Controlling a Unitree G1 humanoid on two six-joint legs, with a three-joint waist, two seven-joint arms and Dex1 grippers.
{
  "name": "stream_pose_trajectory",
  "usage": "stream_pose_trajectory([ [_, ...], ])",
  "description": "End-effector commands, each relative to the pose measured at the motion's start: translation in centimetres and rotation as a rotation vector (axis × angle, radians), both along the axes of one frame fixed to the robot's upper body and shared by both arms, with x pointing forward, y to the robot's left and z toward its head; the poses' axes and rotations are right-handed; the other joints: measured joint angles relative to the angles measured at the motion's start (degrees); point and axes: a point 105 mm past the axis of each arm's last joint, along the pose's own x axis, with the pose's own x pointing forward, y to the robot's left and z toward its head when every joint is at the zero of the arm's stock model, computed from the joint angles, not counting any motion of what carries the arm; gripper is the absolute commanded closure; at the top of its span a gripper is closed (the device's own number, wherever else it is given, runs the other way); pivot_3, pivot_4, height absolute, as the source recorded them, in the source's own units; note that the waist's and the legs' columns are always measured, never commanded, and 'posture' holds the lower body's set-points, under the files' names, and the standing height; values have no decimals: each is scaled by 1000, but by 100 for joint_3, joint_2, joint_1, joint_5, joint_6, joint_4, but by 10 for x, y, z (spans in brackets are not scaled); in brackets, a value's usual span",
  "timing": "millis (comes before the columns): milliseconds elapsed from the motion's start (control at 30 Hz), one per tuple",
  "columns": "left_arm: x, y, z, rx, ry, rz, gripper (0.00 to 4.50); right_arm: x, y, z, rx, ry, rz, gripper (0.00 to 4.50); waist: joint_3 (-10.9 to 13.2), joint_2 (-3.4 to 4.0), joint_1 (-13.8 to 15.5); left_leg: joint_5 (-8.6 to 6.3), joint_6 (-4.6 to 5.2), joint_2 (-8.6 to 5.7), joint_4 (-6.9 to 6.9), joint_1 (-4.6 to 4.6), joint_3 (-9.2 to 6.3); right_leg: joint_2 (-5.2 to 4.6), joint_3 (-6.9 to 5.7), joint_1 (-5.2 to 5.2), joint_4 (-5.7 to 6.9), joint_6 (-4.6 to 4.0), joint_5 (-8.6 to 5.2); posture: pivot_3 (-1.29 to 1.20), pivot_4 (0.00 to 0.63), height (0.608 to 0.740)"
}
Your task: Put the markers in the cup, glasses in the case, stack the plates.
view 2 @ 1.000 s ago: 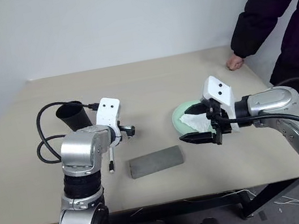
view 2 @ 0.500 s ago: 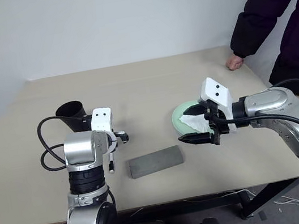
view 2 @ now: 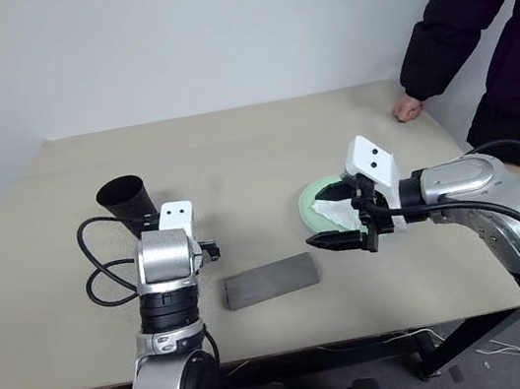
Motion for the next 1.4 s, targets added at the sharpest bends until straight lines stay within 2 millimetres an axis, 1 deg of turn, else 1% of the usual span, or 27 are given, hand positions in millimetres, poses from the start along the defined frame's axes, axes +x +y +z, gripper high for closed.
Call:
stream_pose_trajectory([
  [33,1,1,10,8,-16,21,386,2,0,13,13,-61,-2,0,0,0,0,0,0,0,0,0,0,0,0,0,0,0,0,0,0,727],
  [67,0,1,10,8,-10,23,611,2,0,13,13,-61,-2,0,0,0,-5,0,0,0,0,0,-1,0,-1,0,0,0,0,0,0,727],
  [133,-1,1,9,11,-1,20,1333,2,1,13,14,-63,-3,0,0,0,-10,0,0,1,-2,0,-1,0,0,0,0,0,0,0,0,727],
  [167,-2,1,9,12,4,21,1582,2,1,13,14,-64,-2,0,0,0,-9,0,-1,1,-3,0,-1,1,0,-1,0,0,0,0,0,727],
  [233,-3,1,8,9,12,20,2339,2,1,13,14,-65,-2,0,0,0,-8,0,-1,1,-4,0,-2,1,0,-2,0,0,0,0,0,727],
  [300,-4,2,8,14,21,24,2982,2,1,13,14,-66,-2,0,0,0,-6,0,-1,1,-4,0,-2,1,0,-2,0,0,0,0,0,727],
  [433,-8,3,5,18,44,30,4475,2,1,14,14,-68,0,0,0,0,-5,0,-1,1,-4,0,-3,0,-1,-2,0,0,0,0,0,727],
  [633,-10,2,2,6,60,17,4475,2,1,14,14,-71,1,0,0,0,-5,-1,-1,1,-9,0,-4,0,-1,-3,-1,0,0,0,0,727],
  [667,-9,-1,4,-8,53,9,4475,2,2,14,14,-72,2,0,0,0,-5,-1,-1,1,-9,0,-5,0,-1,-4,-1,0,0,0,0,727],
  [733,-4,-13,11,-60,19,-57,4475,2,2,14,14,-72,1,0,0,0,-3,-1,-1,1,-9,0,-5,-1,-1,-4,-1,0,0,0,0,727],
  [833,5,-47,36,-235,-89,-227,4475,2,2,13,15,-72,3,0,2,0,6,-1,-1,1,-9,0,-6,-1,-1,-5,-1,0,0,0,0,727],
  [867,6,-55,42,-277,-110,-264,4475,2,2,13,15,-72,3,0,4,-4,12,-1,-1,1,-9,-2,-8,-4,-6,-6,-1,0,-1,0,0,727],
  [933,14,-63,73,-336,-237,-331,4475,3,3,13,15,-73,3,0,8,-8,2,-1,-1,1,-8,-4,-9,-5,-9,-8,-1,-2,-2,0,0,727],
  [1000,29,-61,111,-352,-426,-351,4475,3,3,14,16,-75,3,0,12,-11,-2,-1,-1,1,-9,-7,-9,-7,-6,-4,-1,-2,-2,0,0,727],
  [1033,36,-57,127,-350,-515,-351,4475,4,3,13,17,-76,3,0,13,-12,-5,-1,-1,2,-9,-7,-11,-6,-6,-5,0,-2,-2,0,0,727],
  [1133,56,-38,176,-291,-820,-308,4475,4,4,13,19,-78,2,0,11,-9,-12,-1,-2,7,-19,-2,-3,-6,-2,-8,-3,-1,-1,0,0,727],
  [1200,62,-30,198,-251,-961,-321,4475,4,4,13,21,-79,2,0,11,-9,-1,-1,-2,7,-24,1,-2,-6,0,-9,-6,0,-1,0,0,727],
  [1233,65,-23,208,-207,-1034,-313,4475,4,5,13,22,-80,2,0,11,-10,2,-1,-2,7,-25,2,0,-5,0,-9,-7,1,0,0,0,727],
  [1267,67,-12,219,-147,-1120,-279,4475,4,5,13,23,-81,2,0,13,-12,0,0,-3,6,-23,1,-1,-3,0,-10,-7,1,0,0,0,727],
  [1333,70,0,228,-103,-1200,-270,4475,4,6,14,26,-83,2,0,13,-13,-2,0,-3,6,-11,0,3,1,4,-9,-6,3,2,0,0,727],
  [1400,75,11,233,-105,-1238,-260,4475,5,6,14,28,-84,1,0,13,-14,1,0,-2,4,-3,0,5,2,6,-6,-5,5,3,0,0,727],
])
